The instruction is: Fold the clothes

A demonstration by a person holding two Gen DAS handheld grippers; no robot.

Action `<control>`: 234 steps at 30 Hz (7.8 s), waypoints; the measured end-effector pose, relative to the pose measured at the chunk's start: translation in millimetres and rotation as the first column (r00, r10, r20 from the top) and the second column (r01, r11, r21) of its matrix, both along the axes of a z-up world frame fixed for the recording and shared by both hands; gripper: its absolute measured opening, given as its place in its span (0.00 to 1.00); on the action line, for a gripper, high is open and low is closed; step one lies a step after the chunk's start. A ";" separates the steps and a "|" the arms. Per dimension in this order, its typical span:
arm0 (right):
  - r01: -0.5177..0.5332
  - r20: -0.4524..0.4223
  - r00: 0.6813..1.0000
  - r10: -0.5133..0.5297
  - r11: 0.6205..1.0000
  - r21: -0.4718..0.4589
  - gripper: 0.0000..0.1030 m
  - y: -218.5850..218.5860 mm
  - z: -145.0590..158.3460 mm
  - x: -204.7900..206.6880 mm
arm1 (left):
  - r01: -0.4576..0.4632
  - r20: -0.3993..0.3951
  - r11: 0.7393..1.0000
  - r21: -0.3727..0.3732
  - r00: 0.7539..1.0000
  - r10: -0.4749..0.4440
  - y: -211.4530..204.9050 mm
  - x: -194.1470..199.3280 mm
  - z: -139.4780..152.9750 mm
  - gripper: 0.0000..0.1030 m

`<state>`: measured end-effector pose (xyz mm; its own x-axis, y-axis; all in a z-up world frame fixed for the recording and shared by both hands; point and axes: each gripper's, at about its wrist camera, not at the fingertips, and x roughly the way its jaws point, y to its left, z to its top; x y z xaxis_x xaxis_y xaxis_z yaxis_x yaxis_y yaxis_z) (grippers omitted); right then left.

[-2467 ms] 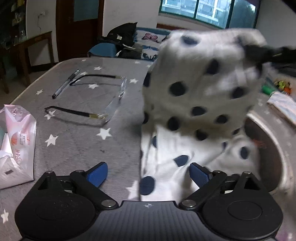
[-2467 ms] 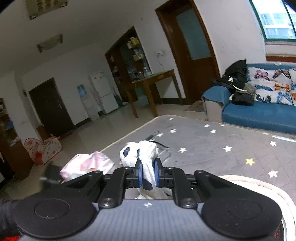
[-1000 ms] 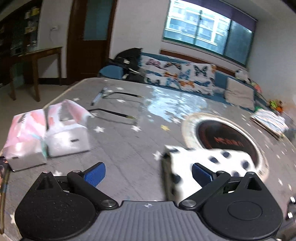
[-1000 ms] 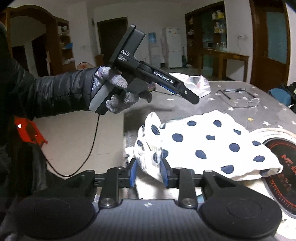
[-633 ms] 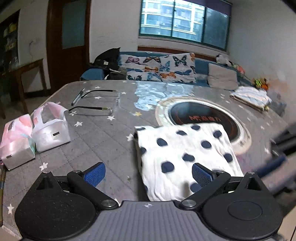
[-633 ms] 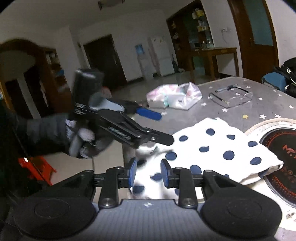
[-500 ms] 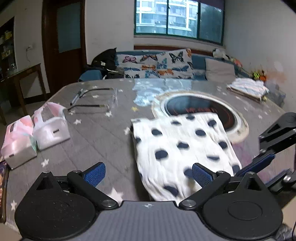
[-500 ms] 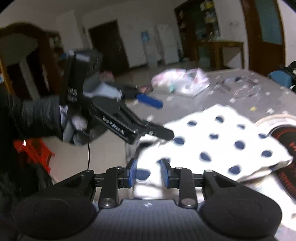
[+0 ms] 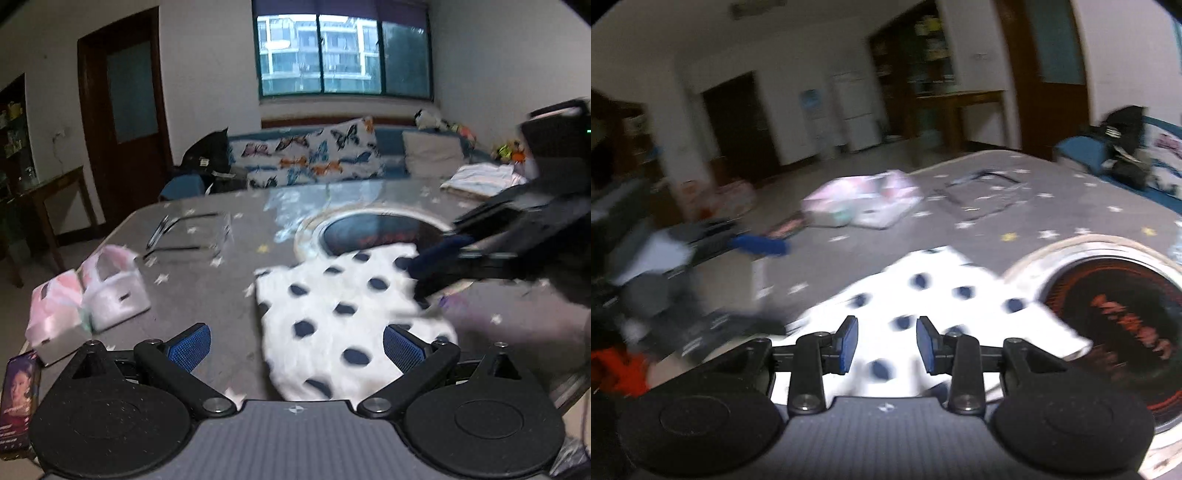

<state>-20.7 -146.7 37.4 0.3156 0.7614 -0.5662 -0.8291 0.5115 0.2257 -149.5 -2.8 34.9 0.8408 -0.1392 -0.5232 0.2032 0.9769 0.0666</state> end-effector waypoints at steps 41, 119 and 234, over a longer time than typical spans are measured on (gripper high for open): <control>0.203 0.092 0.978 -0.190 0.963 -0.176 0.45 59.5 -30.8 78.3 | 0.076 -0.096 0.989 -0.126 0.991 -0.089 -10.1 -36.4 -29.5 0.73; 0.125 0.226 0.971 -0.078 0.971 -0.203 0.16 13.8 -42.2 -53.6 | -0.102 -0.265 0.844 -0.526 0.963 -0.048 41.9 71.6 -45.7 0.72; 0.681 -0.159 0.723 -0.673 0.732 -0.002 0.22 -181.2 -63.2 18.9 | -0.368 -0.472 0.522 -0.769 0.878 -0.077 31.6 120.8 -96.3 0.32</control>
